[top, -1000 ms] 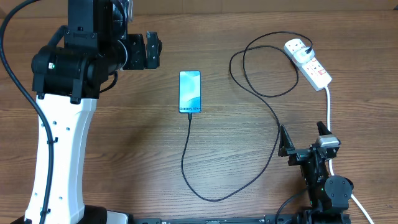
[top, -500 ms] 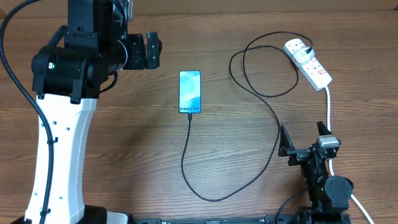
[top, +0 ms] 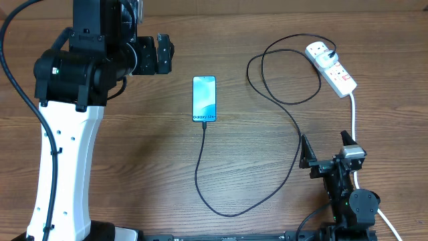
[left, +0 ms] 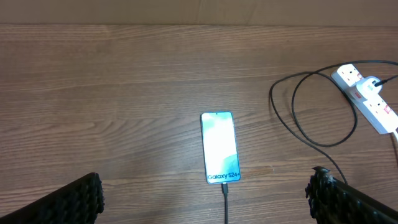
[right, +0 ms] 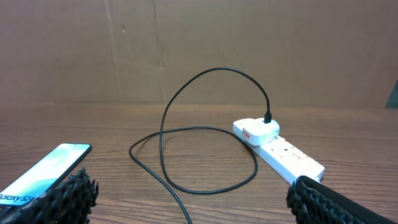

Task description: Plug charger to phone and switch on socket

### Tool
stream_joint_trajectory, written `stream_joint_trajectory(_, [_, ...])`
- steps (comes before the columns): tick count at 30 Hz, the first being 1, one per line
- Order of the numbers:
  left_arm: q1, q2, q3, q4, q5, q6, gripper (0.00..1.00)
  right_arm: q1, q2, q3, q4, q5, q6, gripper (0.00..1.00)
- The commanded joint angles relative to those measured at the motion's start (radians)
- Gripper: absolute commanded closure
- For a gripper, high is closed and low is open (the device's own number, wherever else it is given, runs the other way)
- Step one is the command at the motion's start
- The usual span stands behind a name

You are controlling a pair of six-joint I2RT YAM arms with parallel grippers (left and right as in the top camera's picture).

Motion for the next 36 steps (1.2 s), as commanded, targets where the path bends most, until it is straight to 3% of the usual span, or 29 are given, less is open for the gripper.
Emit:
stream_joint_trajectory(1, [0.004,0.007,0.002,0.003,-0.014,-0.017,0.00,-0.002,-0.012,-0.010,0.005,0.010,-0.002,0.00])
stream_joint_trajectory(14, [0.004,0.011,0.002,0.000,-0.015,-0.015,0.00,-0.002,-0.012,-0.010,0.005,0.010,-0.002,0.00])
stream_joint_trajectory(26, [0.004,-0.001,0.002,-0.165,0.002,-0.084,0.00,-0.002,-0.012,-0.010,0.005,0.010,-0.002,0.00])
stream_joint_trajectory(36, [0.003,-0.023,-0.031,-0.202,0.001,-0.084,0.00,-0.002,-0.012,-0.010,0.005,0.010,-0.002,0.00])
